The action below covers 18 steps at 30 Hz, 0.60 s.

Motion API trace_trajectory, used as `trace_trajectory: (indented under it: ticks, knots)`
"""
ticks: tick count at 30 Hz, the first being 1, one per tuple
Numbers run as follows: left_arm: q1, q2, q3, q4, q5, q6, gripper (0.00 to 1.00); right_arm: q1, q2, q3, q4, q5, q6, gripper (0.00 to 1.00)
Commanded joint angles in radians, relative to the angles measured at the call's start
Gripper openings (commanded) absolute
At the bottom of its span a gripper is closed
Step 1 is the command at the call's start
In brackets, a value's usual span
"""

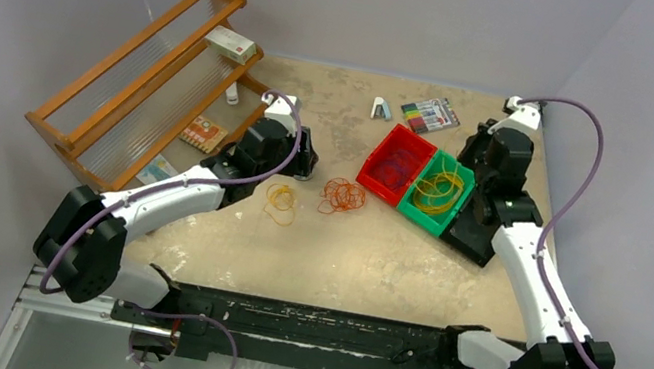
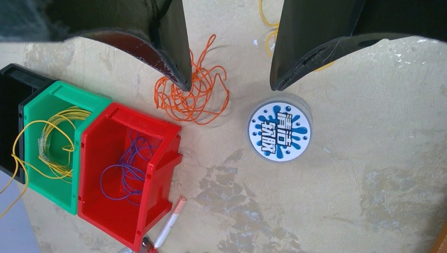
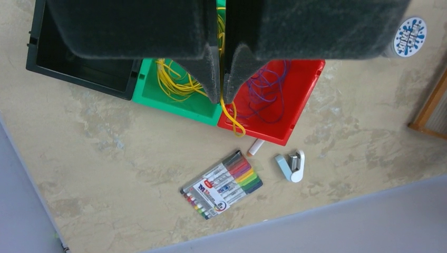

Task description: Untangle the cables

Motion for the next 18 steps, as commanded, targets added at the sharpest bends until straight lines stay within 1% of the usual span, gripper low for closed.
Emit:
trace_trajectory:
  ticks: [1,8,18]
  knots:
    - [0.008,-0.002,0.029,0.016,-0.018,-0.019,0.55,-0.004,-0.005,-0.01,0.081,-0.047,-0.024,0.0]
    - [0.007,0.002,0.035,0.016,-0.018,-0.023,0.55,-0.004,0.03,-0.01,0.076,-0.065,-0.024,0.0]
    - [0.01,0.002,0.035,0.01,-0.027,-0.023,0.55,-0.014,0.046,-0.01,0.065,-0.047,-0.015,0.0]
